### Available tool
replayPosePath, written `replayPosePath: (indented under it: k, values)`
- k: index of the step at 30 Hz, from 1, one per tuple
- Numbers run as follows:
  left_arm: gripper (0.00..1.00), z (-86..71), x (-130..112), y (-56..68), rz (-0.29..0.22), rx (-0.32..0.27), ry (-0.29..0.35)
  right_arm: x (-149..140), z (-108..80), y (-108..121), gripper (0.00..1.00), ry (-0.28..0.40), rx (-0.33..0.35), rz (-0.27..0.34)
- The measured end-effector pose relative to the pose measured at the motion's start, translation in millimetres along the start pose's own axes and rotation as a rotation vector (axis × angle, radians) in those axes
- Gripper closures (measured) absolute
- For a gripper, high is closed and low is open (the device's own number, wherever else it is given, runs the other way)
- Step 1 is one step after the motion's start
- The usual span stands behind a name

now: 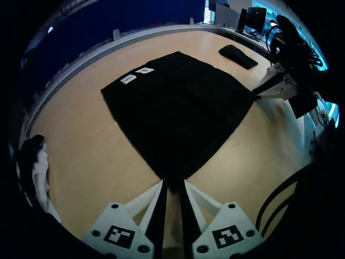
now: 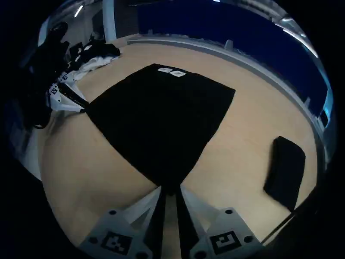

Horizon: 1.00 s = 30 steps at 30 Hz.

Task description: Fold towel

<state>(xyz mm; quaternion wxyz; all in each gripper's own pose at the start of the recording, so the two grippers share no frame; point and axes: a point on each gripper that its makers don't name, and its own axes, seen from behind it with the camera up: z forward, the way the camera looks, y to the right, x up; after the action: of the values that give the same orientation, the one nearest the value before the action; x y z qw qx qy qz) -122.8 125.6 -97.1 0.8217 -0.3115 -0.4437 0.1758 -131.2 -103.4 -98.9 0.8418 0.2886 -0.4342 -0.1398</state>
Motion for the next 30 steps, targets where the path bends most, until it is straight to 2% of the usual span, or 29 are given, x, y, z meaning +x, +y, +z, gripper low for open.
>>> replayPosePath:
  k: [5, 9, 20, 30]
  values:
    - [0.85, -2.2, 1.7, 1.8, -0.022, -0.008, -0.001, 0.8, -1.2, 0.7, 0.86, -0.001, 0.005, 0.021]
    - [0.87, -4.6, 4.6, 4.2, -0.029, -0.019, 0.012, 0.2, -3.3, 2.2, 0.86, 0.001, 0.0, 0.014]
    - [0.9, -8.9, 11.0, 1.1, -0.047, -0.012, 0.03, 9.6, -10.6, 2.8, 0.86, 0.015, 0.006, 0.016]
    - [0.91, -19.9, 25.4, -0.1, -0.072, -0.007, 0.066, 24.4, -25.6, -1.4, 0.87, 0.04, 0.009, 0.016]
